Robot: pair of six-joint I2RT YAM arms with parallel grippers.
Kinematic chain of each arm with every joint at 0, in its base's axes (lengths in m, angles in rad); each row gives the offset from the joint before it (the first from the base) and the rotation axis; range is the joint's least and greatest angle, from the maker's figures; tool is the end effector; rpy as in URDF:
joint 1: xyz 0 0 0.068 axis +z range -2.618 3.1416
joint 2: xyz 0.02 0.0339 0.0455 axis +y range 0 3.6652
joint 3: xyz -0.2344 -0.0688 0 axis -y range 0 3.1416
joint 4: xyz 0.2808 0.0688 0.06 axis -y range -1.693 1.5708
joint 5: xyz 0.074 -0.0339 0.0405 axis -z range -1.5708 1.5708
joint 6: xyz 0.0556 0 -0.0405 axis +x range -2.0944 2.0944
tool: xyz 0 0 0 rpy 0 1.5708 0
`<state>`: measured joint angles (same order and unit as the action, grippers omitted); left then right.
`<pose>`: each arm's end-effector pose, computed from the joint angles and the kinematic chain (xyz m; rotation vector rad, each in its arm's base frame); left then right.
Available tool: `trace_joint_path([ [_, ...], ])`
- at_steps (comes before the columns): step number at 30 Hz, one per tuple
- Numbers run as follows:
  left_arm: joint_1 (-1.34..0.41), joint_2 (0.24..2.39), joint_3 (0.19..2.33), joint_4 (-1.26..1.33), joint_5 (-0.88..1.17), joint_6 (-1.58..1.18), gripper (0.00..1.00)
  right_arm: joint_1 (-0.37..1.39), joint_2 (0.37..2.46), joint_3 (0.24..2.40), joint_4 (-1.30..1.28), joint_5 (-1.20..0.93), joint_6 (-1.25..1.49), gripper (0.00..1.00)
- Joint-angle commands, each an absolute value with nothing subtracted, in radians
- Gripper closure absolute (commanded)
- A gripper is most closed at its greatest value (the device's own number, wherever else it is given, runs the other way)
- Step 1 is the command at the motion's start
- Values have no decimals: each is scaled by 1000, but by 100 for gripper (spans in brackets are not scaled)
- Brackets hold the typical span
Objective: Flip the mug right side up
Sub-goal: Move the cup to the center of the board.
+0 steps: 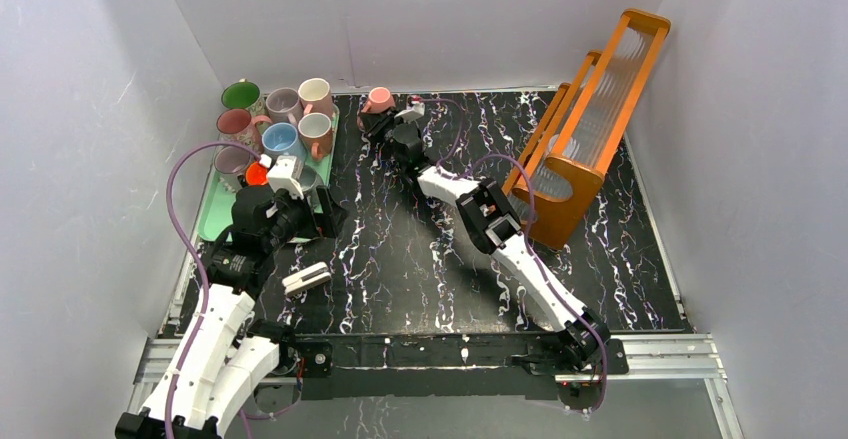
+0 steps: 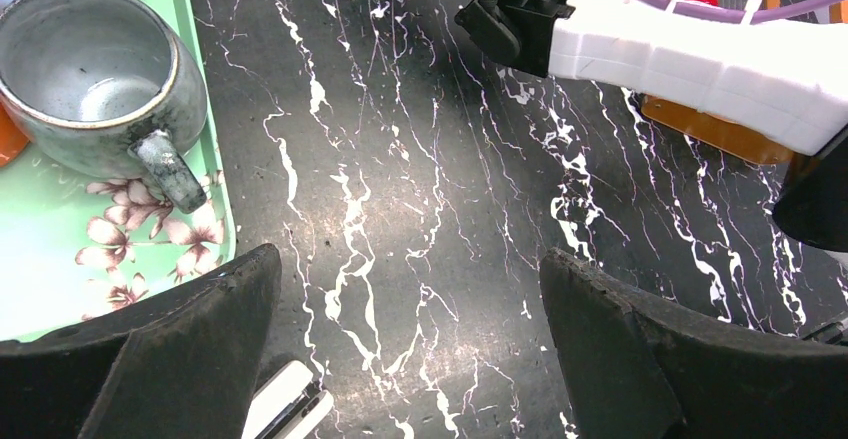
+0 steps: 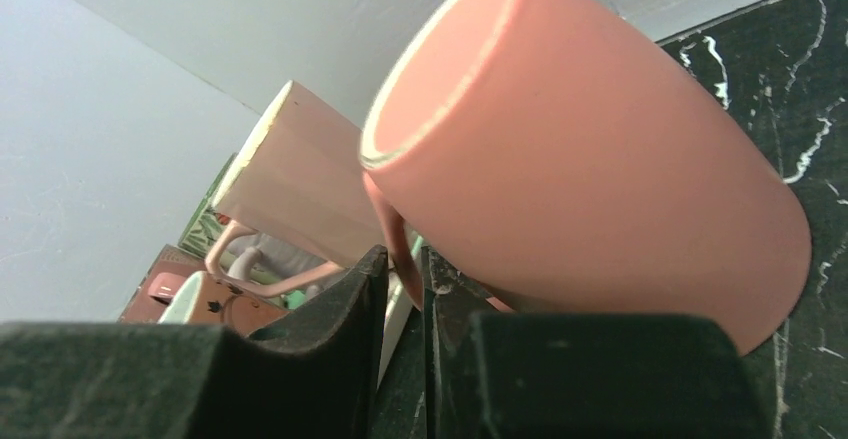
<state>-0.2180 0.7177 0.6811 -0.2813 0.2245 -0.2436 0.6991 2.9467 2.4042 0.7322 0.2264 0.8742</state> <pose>0.2395 -0.0657 0.2773 0.1312 1.9103 -0.5254 0.5035 0.4070 0.0895 0.3305 1.4487 1.1432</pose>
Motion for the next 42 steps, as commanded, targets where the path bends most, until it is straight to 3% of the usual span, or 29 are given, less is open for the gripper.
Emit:
trace_joint_path([
  [1, -221, 695, 691, -298, 220, -233, 2, 691, 3004, 2472, 816, 259, 851, 74],
  [3, -221, 696, 693, -298, 222, -233, 2, 691, 3011, 2474, 836, 264, 849, 75],
  [4, -221, 699, 692, -298, 227, -233, 2, 690, 3011, 2471, 851, 260, 835, 84],
  [9, -221, 700, 692, -302, 225, -232, 2, 688, 2954, 2371, 915, 217, 810, 98],
  [27, -221, 668, 680, -323, 104, -222, 2, 716, 2404, 1473, 1226, -91, 772, 99],
  [42, -219, 641, 683, -333, 14, -219, 2, 837, 2052, 1015, 1165, -70, 712, 99],
])
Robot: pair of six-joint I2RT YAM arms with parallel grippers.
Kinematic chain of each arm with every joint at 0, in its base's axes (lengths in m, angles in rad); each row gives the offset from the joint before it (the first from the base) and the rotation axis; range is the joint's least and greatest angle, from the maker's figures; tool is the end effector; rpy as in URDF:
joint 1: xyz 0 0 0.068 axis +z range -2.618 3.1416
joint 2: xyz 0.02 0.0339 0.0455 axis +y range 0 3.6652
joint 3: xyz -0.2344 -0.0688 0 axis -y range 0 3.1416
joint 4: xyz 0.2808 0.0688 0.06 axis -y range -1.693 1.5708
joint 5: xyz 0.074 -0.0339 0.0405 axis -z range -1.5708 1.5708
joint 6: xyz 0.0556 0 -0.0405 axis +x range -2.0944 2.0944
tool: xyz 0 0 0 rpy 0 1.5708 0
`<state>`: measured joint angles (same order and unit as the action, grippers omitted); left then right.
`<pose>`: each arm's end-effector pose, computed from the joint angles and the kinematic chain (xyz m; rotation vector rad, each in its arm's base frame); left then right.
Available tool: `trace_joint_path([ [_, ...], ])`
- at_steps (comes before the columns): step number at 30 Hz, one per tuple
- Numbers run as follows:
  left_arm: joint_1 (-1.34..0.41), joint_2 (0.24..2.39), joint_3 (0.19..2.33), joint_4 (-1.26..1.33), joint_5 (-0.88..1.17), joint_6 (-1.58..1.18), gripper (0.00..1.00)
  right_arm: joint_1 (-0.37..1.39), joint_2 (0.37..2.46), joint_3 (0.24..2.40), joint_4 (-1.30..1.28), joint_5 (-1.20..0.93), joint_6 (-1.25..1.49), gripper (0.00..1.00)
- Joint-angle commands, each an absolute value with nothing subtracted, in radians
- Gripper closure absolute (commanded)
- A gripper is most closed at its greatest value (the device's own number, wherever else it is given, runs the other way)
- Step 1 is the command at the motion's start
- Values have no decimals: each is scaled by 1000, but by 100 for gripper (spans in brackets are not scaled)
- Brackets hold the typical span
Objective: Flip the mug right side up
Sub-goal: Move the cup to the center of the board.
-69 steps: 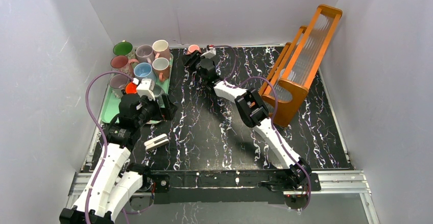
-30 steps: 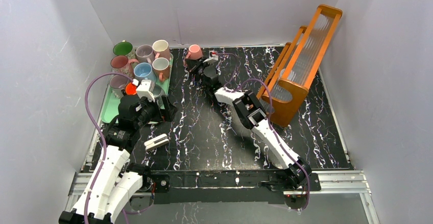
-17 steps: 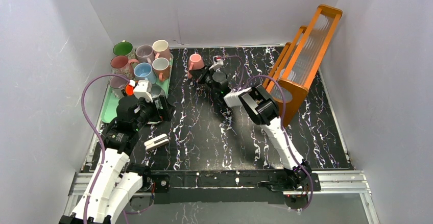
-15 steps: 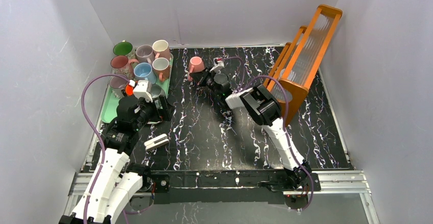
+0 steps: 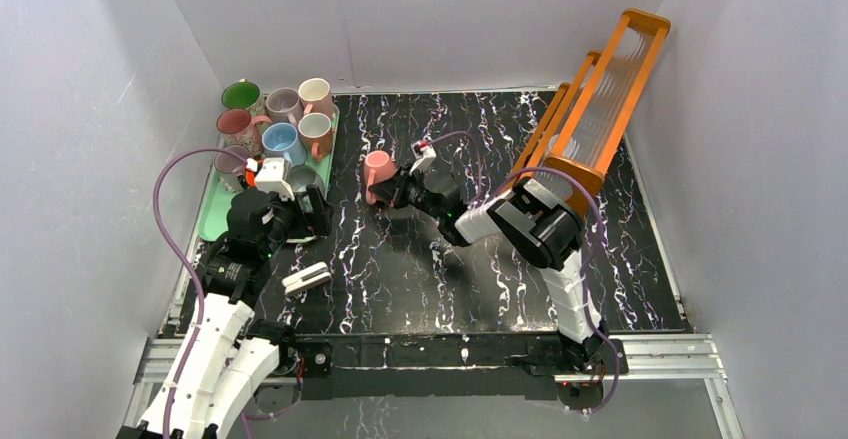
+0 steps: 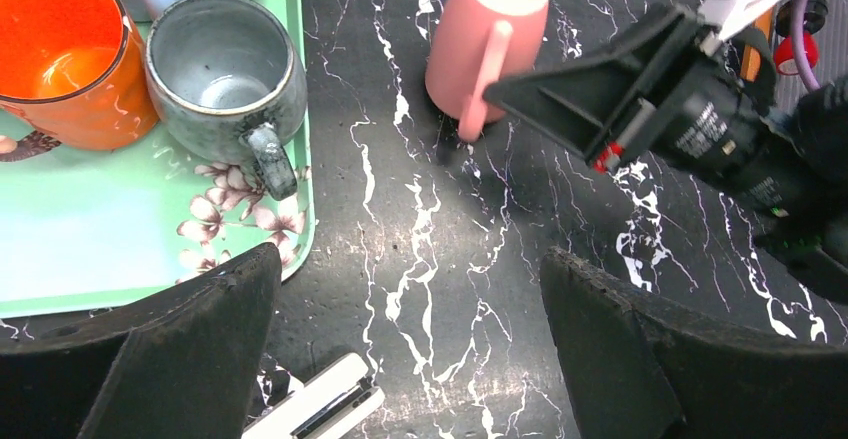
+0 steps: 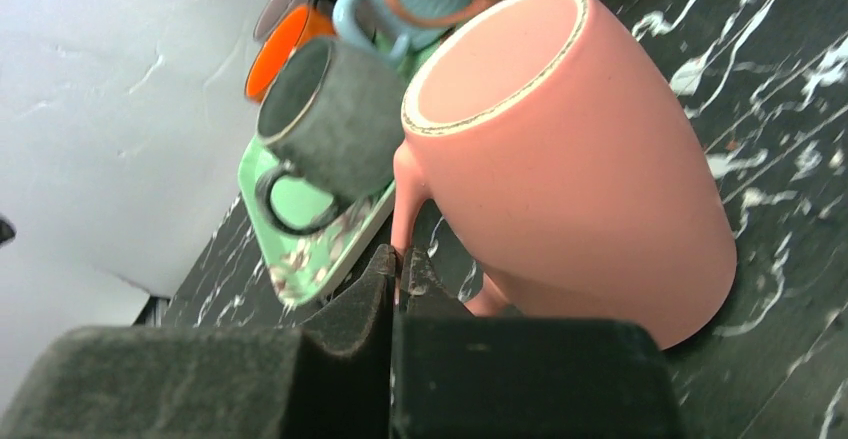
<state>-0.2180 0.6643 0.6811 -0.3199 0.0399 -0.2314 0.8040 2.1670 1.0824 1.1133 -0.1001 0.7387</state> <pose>0.2327 -0.0538 0.2840 0.0150 1.8882 -0.3459 0.3187 0.3388 0.0909 -0.1423 1.6874 1.2740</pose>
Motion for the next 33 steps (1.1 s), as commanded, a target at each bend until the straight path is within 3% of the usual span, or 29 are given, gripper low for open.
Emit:
trace_joint_path([
  [1, -219, 641, 684, -332, -14, -218, 2, 848, 2029, 986, 1155, -49, 707, 99],
  [6, -219, 648, 680, -330, -10, -219, 2, 868, 1904, 875, 1034, -6, 700, 98],
  [14, -219, 639, 677, -331, -4, -218, 2, 877, 1737, 739, 869, 75, 692, 89],
  [21, -219, 640, 681, -329, 0, -218, 2, 885, 1631, 769, 552, 177, 696, 80],
  [33, -219, 623, 679, -330, 35, -218, 2, 981, 1595, 982, 122, 481, 815, 50],
])
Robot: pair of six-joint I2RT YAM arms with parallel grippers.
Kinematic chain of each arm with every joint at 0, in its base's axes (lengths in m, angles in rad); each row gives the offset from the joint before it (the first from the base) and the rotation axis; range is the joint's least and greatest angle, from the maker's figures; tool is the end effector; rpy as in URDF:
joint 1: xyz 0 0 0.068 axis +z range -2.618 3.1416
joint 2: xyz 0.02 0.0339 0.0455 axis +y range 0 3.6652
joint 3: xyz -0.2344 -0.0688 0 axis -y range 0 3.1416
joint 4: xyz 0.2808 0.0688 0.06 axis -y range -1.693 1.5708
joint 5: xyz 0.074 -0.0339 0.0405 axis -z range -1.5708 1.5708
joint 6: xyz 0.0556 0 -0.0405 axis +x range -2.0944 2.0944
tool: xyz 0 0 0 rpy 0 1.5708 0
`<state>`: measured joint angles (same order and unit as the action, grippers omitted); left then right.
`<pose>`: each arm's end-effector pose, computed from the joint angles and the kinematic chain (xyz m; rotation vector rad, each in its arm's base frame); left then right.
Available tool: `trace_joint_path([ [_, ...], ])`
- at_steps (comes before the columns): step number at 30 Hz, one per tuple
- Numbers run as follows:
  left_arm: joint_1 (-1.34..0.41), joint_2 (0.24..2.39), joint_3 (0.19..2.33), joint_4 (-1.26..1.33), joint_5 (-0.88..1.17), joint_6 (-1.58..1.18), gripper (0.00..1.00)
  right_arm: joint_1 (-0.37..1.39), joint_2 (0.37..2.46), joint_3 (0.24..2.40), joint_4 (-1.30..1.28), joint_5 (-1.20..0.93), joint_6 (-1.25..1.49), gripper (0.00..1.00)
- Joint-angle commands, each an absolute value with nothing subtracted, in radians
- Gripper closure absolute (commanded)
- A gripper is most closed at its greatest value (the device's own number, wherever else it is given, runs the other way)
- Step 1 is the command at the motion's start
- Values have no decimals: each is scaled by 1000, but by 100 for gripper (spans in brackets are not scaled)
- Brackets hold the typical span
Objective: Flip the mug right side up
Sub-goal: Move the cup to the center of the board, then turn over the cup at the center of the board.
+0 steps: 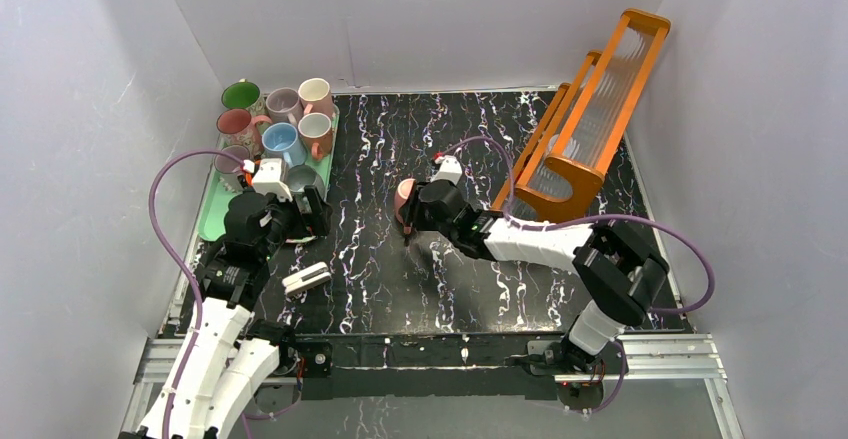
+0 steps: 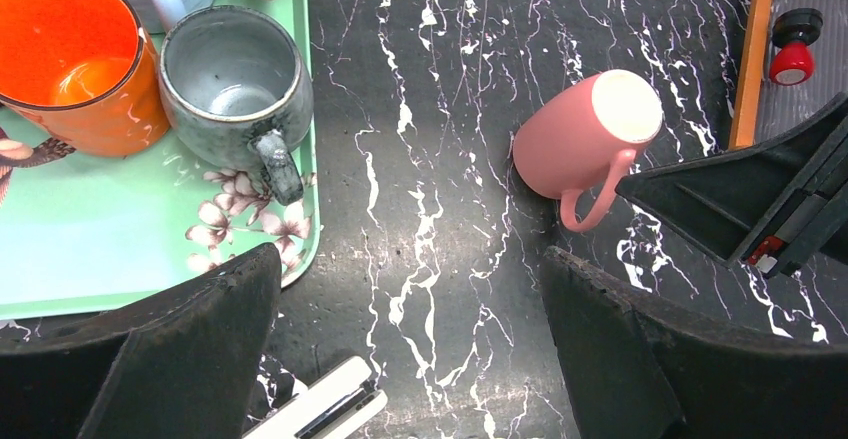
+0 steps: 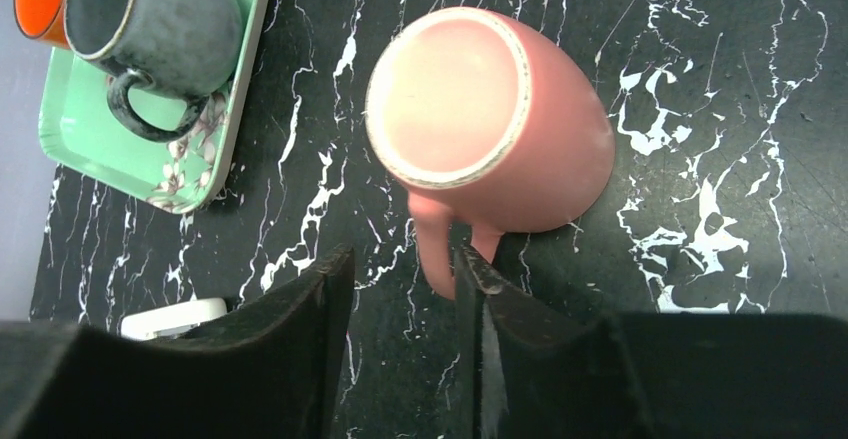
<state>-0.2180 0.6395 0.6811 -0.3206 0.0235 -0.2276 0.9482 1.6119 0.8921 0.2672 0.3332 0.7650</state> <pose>0.2287 -0.0520 0.2893 0.0076 1.8627 -0.3316 0.2446 0.3096 0.1524 0.0275 2.0794 0.7500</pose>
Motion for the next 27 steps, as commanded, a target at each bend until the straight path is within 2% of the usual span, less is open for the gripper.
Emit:
trace_joint_path([
  [1, -219, 621, 679, -329, 37, -218, 2, 986, 1606, 1005, 91, 501, 816, 48],
  [5, -219, 615, 679, -328, 38, -218, 2, 995, 1653, 1075, 10, 570, 799, 44],
  [15, -219, 608, 678, -326, 52, -218, 2, 998, 1726, 1162, -63, 603, 753, 44],
  [22, -219, 599, 677, -321, 60, -217, 2, 998, 1819, 1247, -112, 633, 692, 47],
  [27, -219, 592, 679, -320, 65, -216, 2, 997, 1863, 1291, -127, 635, 626, 52],
])
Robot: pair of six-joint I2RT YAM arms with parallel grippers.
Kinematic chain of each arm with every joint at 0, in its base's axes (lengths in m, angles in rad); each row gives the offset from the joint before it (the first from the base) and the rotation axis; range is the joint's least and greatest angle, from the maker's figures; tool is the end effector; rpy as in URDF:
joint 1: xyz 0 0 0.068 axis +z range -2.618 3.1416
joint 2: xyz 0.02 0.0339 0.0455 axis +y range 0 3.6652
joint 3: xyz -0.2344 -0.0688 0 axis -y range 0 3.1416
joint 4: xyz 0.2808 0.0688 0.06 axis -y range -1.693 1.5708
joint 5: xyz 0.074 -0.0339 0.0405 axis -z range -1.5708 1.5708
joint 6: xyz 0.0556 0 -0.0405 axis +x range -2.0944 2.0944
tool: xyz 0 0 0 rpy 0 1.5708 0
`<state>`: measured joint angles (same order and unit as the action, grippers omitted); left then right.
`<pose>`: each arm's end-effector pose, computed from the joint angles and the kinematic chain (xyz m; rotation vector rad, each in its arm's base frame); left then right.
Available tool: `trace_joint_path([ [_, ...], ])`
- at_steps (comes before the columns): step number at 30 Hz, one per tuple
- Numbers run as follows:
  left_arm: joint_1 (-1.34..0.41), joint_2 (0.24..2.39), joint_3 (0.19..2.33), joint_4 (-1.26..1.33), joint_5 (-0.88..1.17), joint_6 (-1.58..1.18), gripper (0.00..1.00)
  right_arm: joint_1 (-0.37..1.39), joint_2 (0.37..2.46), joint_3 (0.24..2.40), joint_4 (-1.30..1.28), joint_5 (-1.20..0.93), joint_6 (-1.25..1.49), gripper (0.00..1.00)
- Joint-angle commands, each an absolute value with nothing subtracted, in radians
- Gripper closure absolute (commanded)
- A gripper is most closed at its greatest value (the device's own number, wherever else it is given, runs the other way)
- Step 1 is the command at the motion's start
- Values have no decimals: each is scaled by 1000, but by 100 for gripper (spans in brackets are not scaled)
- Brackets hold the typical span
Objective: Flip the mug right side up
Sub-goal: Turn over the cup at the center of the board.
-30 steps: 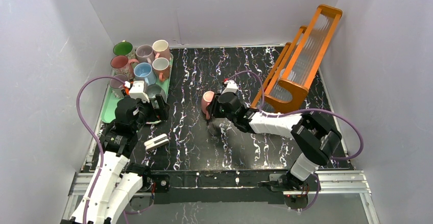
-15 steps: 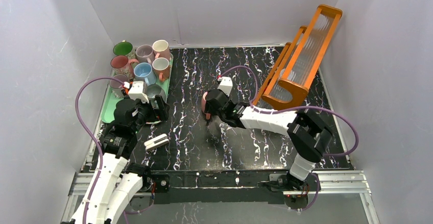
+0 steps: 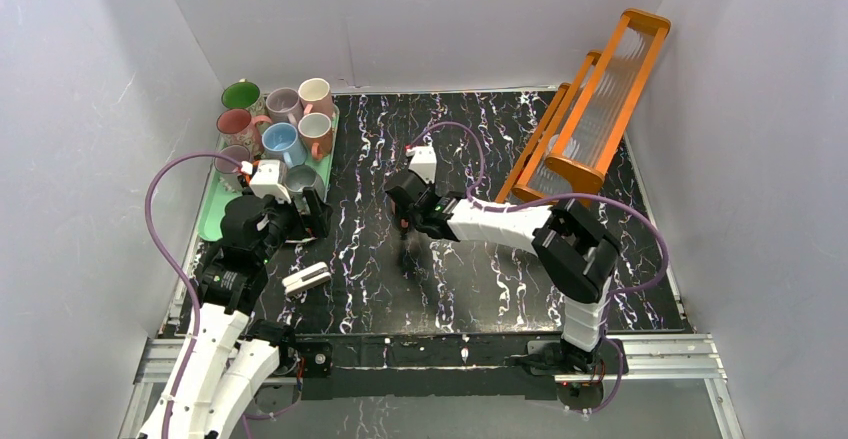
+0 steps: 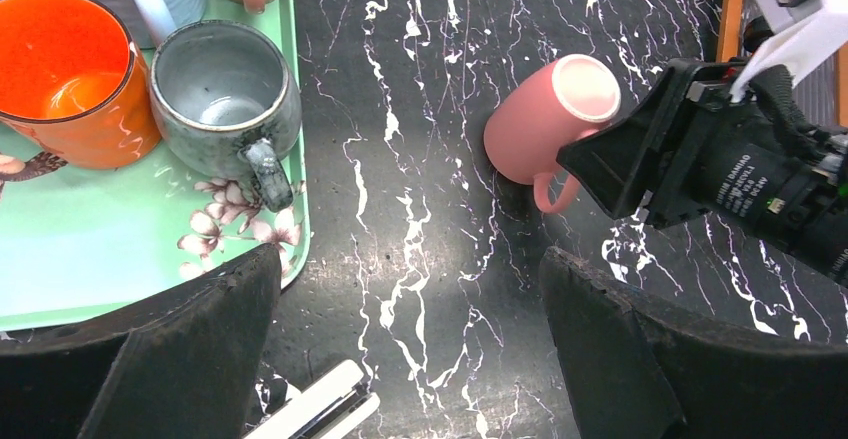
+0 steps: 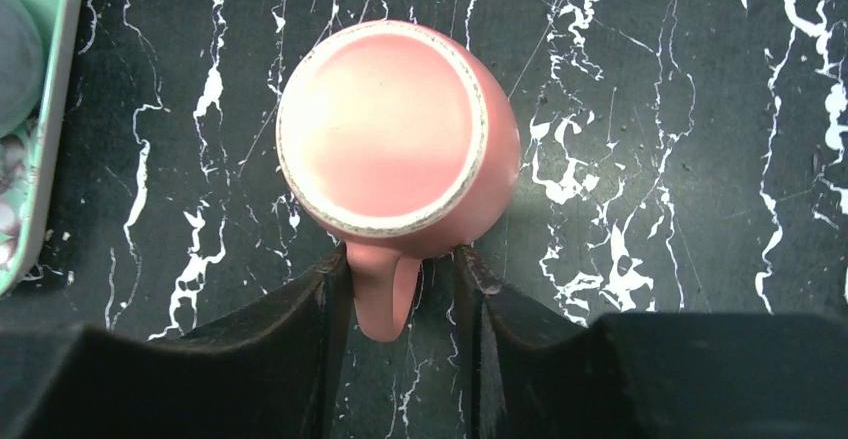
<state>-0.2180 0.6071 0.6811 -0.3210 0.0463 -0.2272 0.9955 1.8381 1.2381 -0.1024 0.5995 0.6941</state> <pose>0.2227 -0.0520 0.2961 0.0246 1.8319 -0.3564 0.2652 0.3513 0.1531 -0.0179 2.1484 0.3011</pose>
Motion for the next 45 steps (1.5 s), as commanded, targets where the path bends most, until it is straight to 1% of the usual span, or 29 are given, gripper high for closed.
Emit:
trace_joint_path([
  [1, -219, 593, 678, -321, 66, -216, 2, 997, 1866, 1295, -125, 634, 618, 54],
  [5, -219, 594, 679, -320, 69, -216, 2, 997, 1869, 1281, -93, 634, 596, 62],
  [11, -219, 585, 675, -321, 65, -216, 2, 998, 1850, 1255, -51, 634, 560, 77],
  [17, -219, 601, 674, -321, 69, -221, 2, 998, 1776, 1158, 120, 576, 543, 99],
  [24, -219, 641, 678, -329, 38, -239, 2, 998, 1640, 1041, 300, 528, 558, 99],
  [29, -219, 657, 686, -329, 39, -285, 2, 998, 1511, 911, 443, 436, 602, 99],
  [34, -219, 649, 690, -291, 180, -403, 2, 997, 1359, 820, 533, 404, 676, 99],
  [38, -219, 641, 712, -247, 357, -529, 2, 998, 1248, 739, 665, 367, 759, 99],
  [42, -219, 606, 717, -159, 468, -664, 2, 997, 1184, 716, 741, 324, 837, 99],
  [45, -219, 585, 705, -77, 539, -757, 4, 997, 1156, 709, 818, 290, 887, 99],
])
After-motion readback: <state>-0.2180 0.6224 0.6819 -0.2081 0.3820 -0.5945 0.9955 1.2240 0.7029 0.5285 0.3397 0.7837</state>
